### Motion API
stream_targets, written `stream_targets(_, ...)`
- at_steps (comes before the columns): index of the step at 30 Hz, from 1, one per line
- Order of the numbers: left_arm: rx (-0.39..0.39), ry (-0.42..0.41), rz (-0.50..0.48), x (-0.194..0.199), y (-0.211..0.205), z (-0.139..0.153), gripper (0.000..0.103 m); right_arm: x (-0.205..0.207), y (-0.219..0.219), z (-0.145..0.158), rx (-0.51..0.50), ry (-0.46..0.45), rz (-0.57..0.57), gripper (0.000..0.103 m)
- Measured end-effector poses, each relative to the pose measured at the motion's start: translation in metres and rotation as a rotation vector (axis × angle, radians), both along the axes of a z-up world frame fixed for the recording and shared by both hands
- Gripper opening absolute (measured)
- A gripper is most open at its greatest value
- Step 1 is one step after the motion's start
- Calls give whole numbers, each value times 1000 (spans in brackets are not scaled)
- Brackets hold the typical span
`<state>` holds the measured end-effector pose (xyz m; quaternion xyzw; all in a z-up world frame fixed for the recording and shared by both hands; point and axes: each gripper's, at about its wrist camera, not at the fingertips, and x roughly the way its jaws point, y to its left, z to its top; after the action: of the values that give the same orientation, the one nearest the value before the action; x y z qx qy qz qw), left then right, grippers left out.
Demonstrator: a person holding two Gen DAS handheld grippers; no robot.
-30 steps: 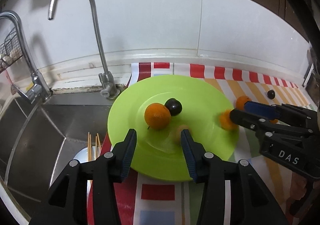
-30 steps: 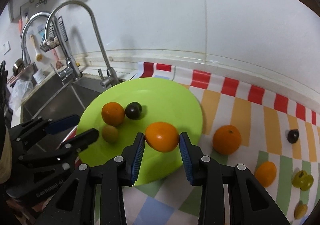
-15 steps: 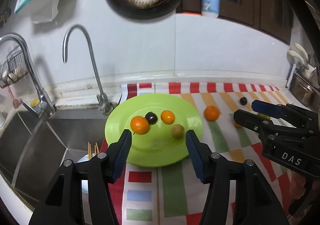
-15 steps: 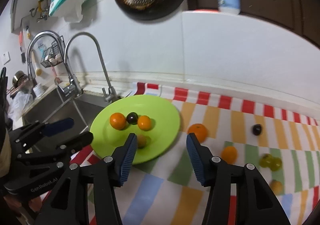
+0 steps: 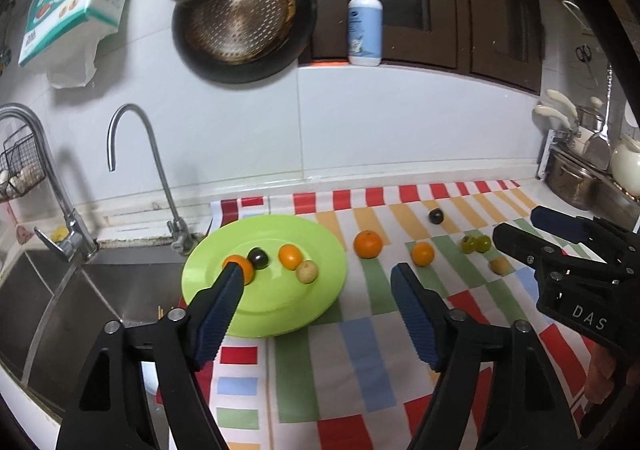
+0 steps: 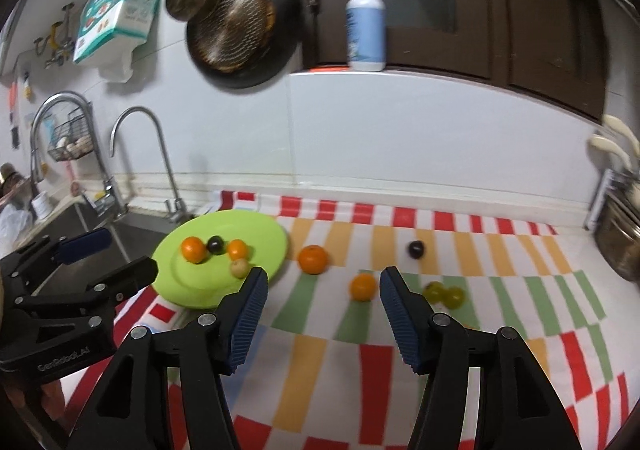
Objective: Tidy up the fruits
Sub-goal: 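Move both grippers back toward the remaining fruits on the cloth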
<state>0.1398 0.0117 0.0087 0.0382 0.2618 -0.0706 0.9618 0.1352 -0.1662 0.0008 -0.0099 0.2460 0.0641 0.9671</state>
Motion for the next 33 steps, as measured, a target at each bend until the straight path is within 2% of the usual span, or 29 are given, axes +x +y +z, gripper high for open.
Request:
stream_targets(2,3,-10,-8,-1,-5,1,82,-4,-8,0,-1,-10,-42,59)
stream_targets(9,19,-31,-76,8,-30,4,82,-14,-37,1,1,-17,-172,59)
stream_targets(18,59,-50,-169,25,-59,2,82,-13,-66,-7,23,-1,-268,59)
stream_targets(33,97,15,-291,76,-93,-28,82,18,-98,-43,58,110,-361,59)
